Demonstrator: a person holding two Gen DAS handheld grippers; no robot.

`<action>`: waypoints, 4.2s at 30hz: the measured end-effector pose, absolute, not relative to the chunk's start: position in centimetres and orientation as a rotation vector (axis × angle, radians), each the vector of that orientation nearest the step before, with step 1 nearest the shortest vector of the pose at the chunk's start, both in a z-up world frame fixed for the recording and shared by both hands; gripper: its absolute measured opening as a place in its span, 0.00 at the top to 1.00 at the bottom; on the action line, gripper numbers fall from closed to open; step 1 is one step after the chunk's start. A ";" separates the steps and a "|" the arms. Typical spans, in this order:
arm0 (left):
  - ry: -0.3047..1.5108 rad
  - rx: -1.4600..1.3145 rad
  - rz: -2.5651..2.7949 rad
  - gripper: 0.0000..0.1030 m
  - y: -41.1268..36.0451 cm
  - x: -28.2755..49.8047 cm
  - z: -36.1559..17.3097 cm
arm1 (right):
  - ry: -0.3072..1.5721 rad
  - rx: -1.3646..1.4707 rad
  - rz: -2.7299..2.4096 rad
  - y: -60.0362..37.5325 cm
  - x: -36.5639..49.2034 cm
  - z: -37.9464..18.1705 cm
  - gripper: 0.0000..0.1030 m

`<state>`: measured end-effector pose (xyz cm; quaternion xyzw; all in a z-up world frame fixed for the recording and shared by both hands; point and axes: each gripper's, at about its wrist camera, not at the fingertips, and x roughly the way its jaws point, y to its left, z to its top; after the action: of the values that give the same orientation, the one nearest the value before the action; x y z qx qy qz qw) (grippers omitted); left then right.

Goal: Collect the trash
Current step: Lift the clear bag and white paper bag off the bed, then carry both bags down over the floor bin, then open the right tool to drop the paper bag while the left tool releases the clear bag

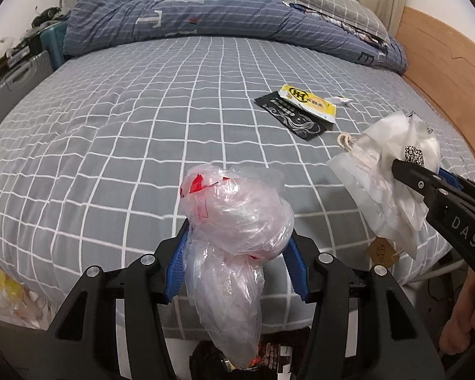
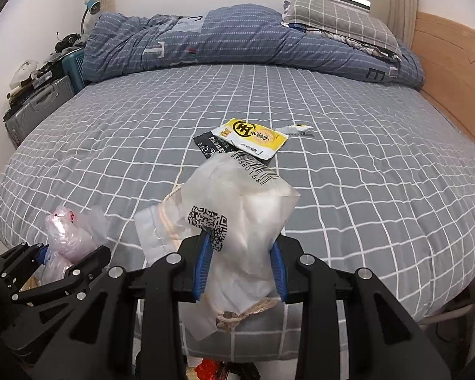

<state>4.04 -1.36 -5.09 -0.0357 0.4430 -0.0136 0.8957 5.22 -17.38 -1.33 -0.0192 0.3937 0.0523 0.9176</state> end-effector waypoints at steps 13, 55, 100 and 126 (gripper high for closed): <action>0.944 -0.087 -0.031 0.49 -2.0 1.7 -5.3 | 0.801 -0.049 0.107 -18.5 2.1 -1.0 0.69; 1.021 -0.075 -0.038 0.49 -2.6 -9.6 -6.8 | 0.912 -0.064 0.134 -17.1 -9.6 -4.1 0.69; 1.309 -0.106 0.032 0.49 2.2 -10.0 -19.7 | 1.361 -0.065 0.162 -13.9 -9.7 -19.3 0.66; 1.309 -0.069 -0.012 0.48 -1.4 -9.2 -18.7 | 1.304 -0.059 0.012 -17.8 -9.1 -17.7 0.12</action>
<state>-9.17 -1.41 -18.75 -0.0321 0.6087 -0.0054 0.7927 -9.12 -17.76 -17.67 -0.0276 0.6068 0.0057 0.7944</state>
